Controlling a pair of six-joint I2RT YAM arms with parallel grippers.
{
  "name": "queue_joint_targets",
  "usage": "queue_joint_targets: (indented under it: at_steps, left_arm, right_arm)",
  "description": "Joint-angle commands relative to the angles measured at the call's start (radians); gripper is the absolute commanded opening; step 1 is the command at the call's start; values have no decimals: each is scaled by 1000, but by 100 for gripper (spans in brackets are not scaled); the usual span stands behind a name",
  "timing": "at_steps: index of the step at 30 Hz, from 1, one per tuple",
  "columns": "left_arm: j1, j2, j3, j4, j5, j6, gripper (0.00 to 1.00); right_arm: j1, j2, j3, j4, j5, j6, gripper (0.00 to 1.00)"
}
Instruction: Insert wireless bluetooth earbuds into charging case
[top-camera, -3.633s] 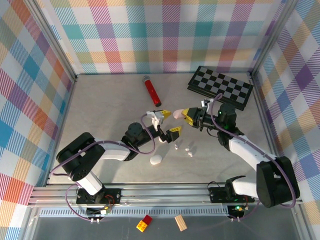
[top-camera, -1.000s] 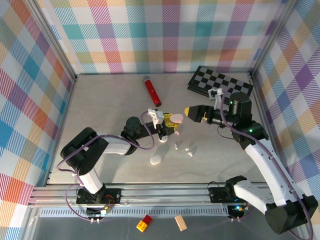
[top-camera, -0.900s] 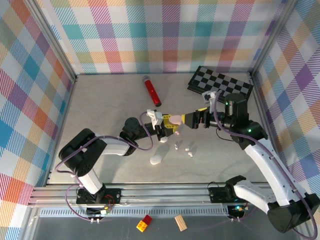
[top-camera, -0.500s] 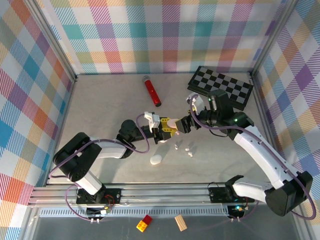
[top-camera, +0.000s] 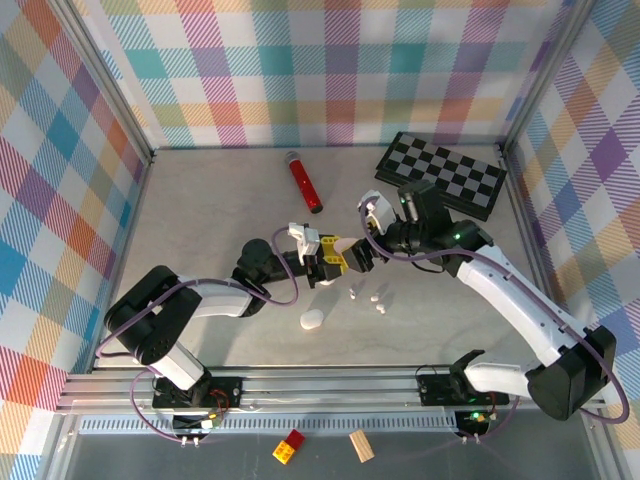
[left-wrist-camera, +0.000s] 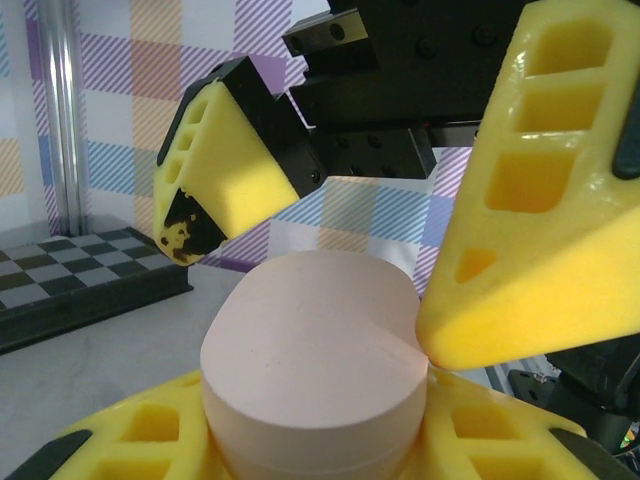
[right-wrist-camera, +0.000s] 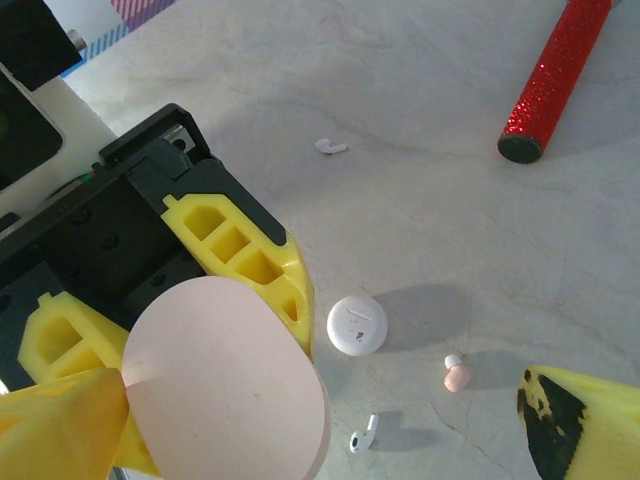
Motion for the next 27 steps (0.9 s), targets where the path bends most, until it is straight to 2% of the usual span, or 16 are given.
queue_joint_targets:
  at_steps: [1,4,10,15,19,27]
  left_arm:
    - [6,-26,3,56,52,-15,33]
    - [7,-28,2,55,47,-17,33]
    - [7,-26,5,54,42,-27,33]
    - [9,-23,9,50,56,-31,33]
    - [9,-19,14,48,64,-37,33]
    - [9,-32,11,46,79,-43,33]
  right_arm:
    - [6,11,16,-9,78,-24,99]
    - [6,-8,9,17,74,-25,99]
    - [15,-68,-26,27,-20,-102,99]
    - [16,-98,-61,19,66,-185,99]
    - [16,-81,-60,38,40,-177,99]
    - [16,-69,-85,143,107,-147,99]
